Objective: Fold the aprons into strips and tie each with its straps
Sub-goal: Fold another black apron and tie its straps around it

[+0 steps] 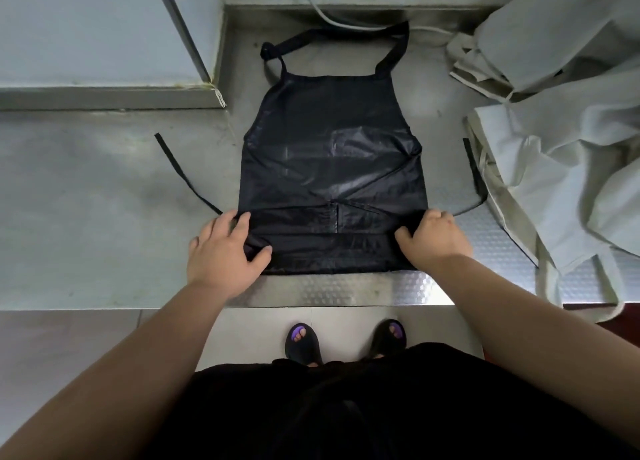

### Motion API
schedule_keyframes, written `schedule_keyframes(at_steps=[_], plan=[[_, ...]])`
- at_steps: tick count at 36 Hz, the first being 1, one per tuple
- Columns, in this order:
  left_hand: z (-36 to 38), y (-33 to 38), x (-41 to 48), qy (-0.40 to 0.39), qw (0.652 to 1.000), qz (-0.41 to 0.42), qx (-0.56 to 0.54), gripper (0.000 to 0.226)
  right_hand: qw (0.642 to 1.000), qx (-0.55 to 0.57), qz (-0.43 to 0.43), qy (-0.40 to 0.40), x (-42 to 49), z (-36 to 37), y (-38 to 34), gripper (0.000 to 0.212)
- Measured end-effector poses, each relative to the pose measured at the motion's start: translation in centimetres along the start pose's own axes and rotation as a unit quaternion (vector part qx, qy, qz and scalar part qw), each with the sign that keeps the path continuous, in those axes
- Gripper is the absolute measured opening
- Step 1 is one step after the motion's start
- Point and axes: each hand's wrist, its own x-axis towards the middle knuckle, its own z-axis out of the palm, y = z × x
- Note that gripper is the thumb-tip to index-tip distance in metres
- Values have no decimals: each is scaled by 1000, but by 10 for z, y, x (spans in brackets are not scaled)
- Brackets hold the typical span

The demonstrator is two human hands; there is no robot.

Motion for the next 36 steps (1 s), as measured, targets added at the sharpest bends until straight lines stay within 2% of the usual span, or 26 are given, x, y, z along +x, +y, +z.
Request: schedule_keyframes(at_steps=[4, 8, 10, 12, 13, 16, 19, 20, 22, 24, 26, 30, 33, 36], plan=[[7, -6, -4, 11, 999, 2, -43, 67, 998, 64, -18, 17, -7, 1, 7, 68], [7, -13, -6, 101, 989, 64, -84, 55, 985, 10, -164, 60, -18, -2, 22, 62], [9, -18, -9, 135, 981, 115, -85, 41, 969, -49, -240, 27, -20, -2, 29, 74], [12, -22, -11, 134, 972, 156, -110, 32, 958, -93, -269, -23, -20, -2, 34, 86], [14, -25, -11, 128, 970, 165, -123, 30, 957, -95, -270, -38, -21, -3, 35, 85], [10, -24, -14, 90, 973, 155, -145, 45, 954, -93, -280, -50, -20, -5, 36, 74], [1, -23, -19, 5, 981, 114, -156, 74, 954, -105, -270, -70, -21, -10, 35, 74], [-1, -24, -19, -15, 983, 111, -144, 77, 958, -90, -261, -72, -21, -10, 34, 76], [-2, -25, -14, -32, 984, 105, -138, 65, 970, -29, -231, -66, -21, -11, 34, 72], [-4, -26, -8, -18, 979, 93, -183, 44, 980, 45, -187, -45, -21, -12, 33, 56], [-8, -28, -2, -17, 967, 48, -249, 34, 984, 110, -140, -33, -18, -14, 32, 38], [-14, -27, 9, -58, 907, -63, -412, 28, 970, 221, -78, -60, -8, -18, 30, 21], [-15, -20, 14, -42, 900, -96, -424, 17, 952, 296, -36, -64, 2, -20, 28, 21], [-16, -14, 18, -28, 910, -109, -398, 28, 946, 322, 2, -44, 10, -15, 26, 31]])
